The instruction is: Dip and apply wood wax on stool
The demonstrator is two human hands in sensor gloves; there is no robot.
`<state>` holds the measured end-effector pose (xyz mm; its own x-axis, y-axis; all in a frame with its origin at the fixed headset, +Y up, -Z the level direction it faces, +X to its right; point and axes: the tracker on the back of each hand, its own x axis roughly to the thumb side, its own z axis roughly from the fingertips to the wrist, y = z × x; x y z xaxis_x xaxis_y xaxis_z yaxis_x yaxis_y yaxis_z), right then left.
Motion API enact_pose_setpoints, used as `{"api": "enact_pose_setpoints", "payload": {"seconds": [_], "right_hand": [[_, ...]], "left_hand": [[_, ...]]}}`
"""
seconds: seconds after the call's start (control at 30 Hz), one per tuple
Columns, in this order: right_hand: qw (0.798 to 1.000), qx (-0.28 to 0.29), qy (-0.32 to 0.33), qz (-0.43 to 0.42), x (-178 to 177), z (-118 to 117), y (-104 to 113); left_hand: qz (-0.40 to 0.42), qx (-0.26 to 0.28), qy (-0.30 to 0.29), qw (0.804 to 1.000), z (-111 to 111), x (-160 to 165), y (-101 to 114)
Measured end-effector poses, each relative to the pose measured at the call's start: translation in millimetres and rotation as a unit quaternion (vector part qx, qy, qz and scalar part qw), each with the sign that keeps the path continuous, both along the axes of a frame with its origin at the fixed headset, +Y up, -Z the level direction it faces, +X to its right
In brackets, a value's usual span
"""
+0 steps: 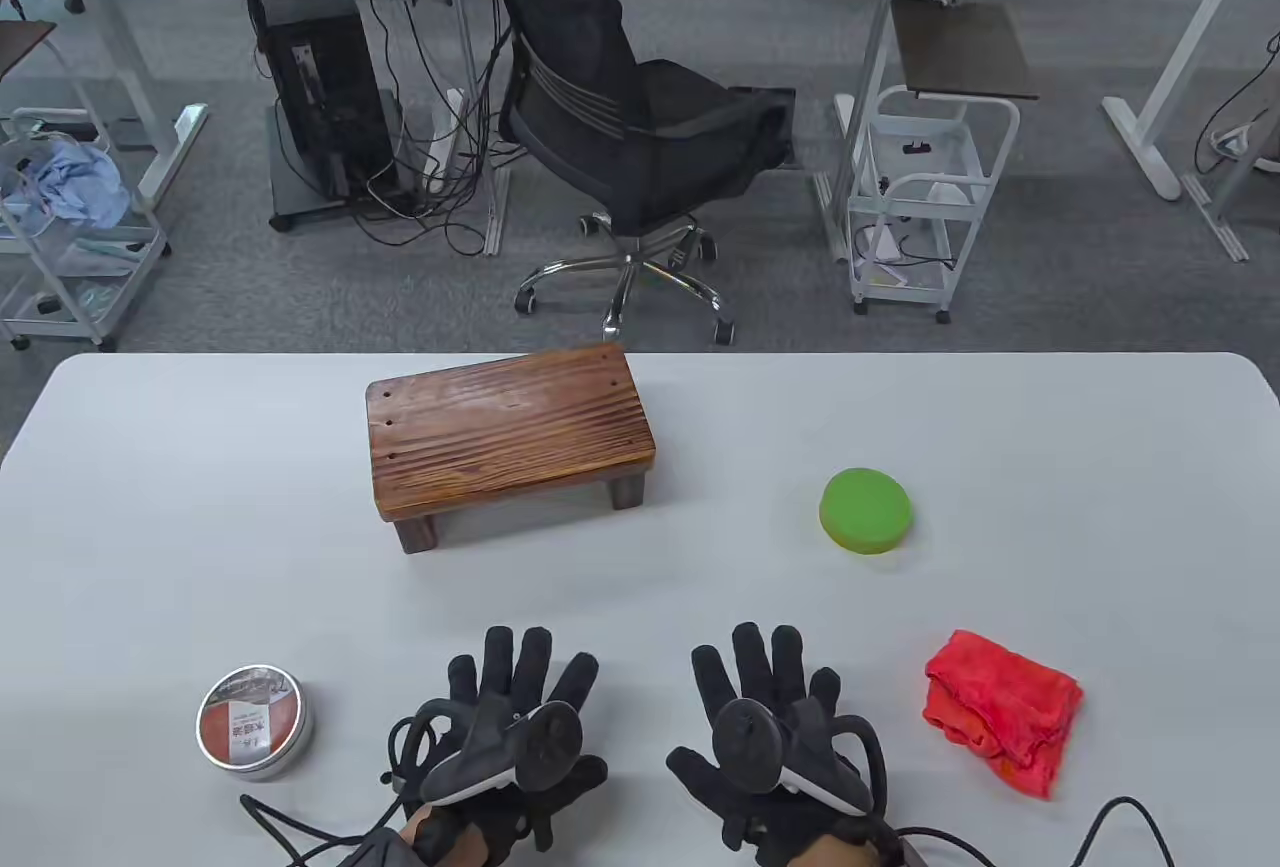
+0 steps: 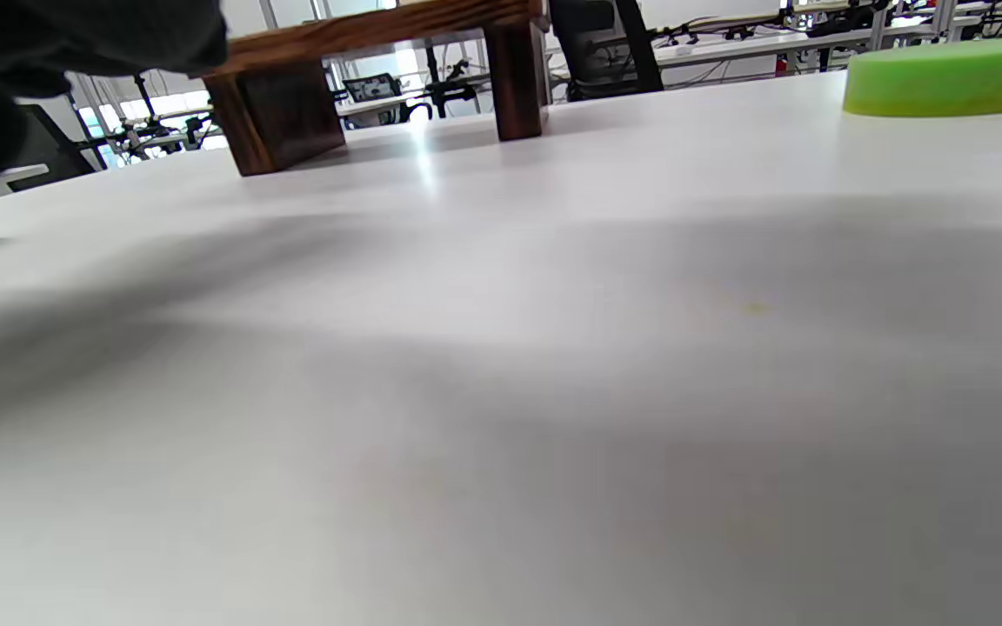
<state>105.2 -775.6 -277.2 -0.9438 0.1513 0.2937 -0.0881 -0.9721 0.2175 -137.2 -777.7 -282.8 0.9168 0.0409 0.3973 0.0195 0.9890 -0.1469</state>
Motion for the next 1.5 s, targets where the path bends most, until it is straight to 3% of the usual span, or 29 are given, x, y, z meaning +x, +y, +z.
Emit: {"api": "enact_pose_setpoints", "payload": {"seconds": [0.33, 0.53, 0.67, 0.73, 0.83, 0.93, 0.97, 1.07, 1.13, 1.33, 1.4, 1.5], "right_hand": [[1.0, -0.005, 0.001, 0.0, -0.3, -0.5, -1.6], [1.0, -0.01, 0.001, -0.005, 0.3, -0.4, -1.6], [1.0, -0.011, 0.007, -0.005, -0.3, 0.0, -1.3], [1.0, -0.014, 0.01, -0.005, -0.6, 0.4, -1.5], [1.0, -0.01, 0.013, -0.007, -0.6, 2.0, 0.0], [1.0, -0.017, 0.015, -0.014, 0.8, 2.3, 0.0], [1.0, -0.019, 0.016, -0.016, 0.8, 2.5, 0.2], [1.0, -0.012, 0.019, -0.017, 0.4, 3.9, 2.0], [1.0, -0.011, 0.019, -0.02, 0.4, 4.5, 2.3], [1.0, -0.014, 0.018, -0.021, 0.6, 4.6, 2.3], [0.999, -0.019, 0.019, -0.02, 0.4, 4.6, 2.4], [0.999, -0.023, 0.02, -0.022, 0.5, 4.6, 2.6]], "left_hand": [[0.006, 0.003, 0.004, 1.0, -1.2, -1.2, 0.1], [0.024, -0.028, 0.001, 0.999, -7.4, -3.6, -3.0], [0.084, -0.027, 0.018, 0.996, -16.7, -7.9, 3.0], [0.158, -0.047, 0.034, 0.986, -25.6, -13.0, 7.0], [0.313, -0.119, 0.074, 0.939, -42.9, -26.6, 10.5], [0.442, -0.18, 0.1, 0.873, -63.0, -41.6, 5.9], [0.485, -0.2, 0.105, 0.845, -68.9, -45.1, 2.3], [0.627, -0.262, 0.149, 0.718, -88.1, -54.1, -13.7], [0.676, -0.274, 0.178, 0.661, -99.1, -59.2, -23.7], [0.72, -0.295, 0.231, 0.584, -126.7, -71.9, -46.9], [0.74, -0.305, 0.236, 0.551, -136.6, -76.5, -53.9], [0.765, -0.285, 0.275, 0.507, -146.1, -81.2, -60.3]]}}
